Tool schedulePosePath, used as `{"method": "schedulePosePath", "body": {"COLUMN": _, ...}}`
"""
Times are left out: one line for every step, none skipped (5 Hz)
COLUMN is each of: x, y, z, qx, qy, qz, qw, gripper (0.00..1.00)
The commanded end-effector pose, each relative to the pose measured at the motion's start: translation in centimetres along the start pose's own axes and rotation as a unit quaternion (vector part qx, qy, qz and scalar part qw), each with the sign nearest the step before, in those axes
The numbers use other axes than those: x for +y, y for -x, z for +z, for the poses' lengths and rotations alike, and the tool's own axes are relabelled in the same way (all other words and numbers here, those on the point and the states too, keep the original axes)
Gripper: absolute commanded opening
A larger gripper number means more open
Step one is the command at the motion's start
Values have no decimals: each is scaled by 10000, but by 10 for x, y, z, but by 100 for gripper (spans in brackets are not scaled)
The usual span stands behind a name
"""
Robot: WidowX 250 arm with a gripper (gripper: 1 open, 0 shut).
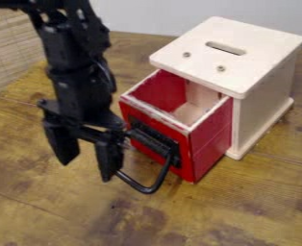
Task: Close the drawer
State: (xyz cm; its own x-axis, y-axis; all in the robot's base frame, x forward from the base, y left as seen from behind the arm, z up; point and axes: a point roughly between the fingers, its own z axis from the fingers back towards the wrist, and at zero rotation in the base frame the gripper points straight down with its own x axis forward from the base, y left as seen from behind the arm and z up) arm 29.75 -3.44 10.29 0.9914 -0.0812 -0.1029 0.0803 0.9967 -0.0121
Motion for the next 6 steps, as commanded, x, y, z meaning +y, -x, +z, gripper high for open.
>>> {"method": "schedulePosePath", "body": {"x": -11, "y": -6, "z": -2, "qx": -176, "qy": -93, "qz": -139, "qw": 9997, "gripper": 100}}
{"method": "schedulePosePath", "body": {"x": -20, "y": -14, "z": -20, "qx": -153, "qy": -266, "qz": -194, "qw": 9993, "gripper": 100}}
{"method": "schedulePosePath", "body": {"x": -28, "y": -22, "z": -37, "qx": -144, "qy": -425, "qz": -253, "qw": 9987, "gripper": 100}}
{"method": "schedulePosePath", "body": {"x": -33, "y": -31, "z": -42, "qx": -200, "qy": -461, "qz": -265, "qw": 9984, "gripper": 100}}
{"method": "schedulePosePath", "body": {"x": -35, "y": -39, "z": -38, "qx": -263, "qy": -458, "qz": -319, "qw": 9981, "gripper": 100}}
{"method": "schedulePosePath", "body": {"x": -37, "y": -43, "z": -33, "qx": -305, "qy": -452, "qz": -336, "qw": 9979, "gripper": 100}}
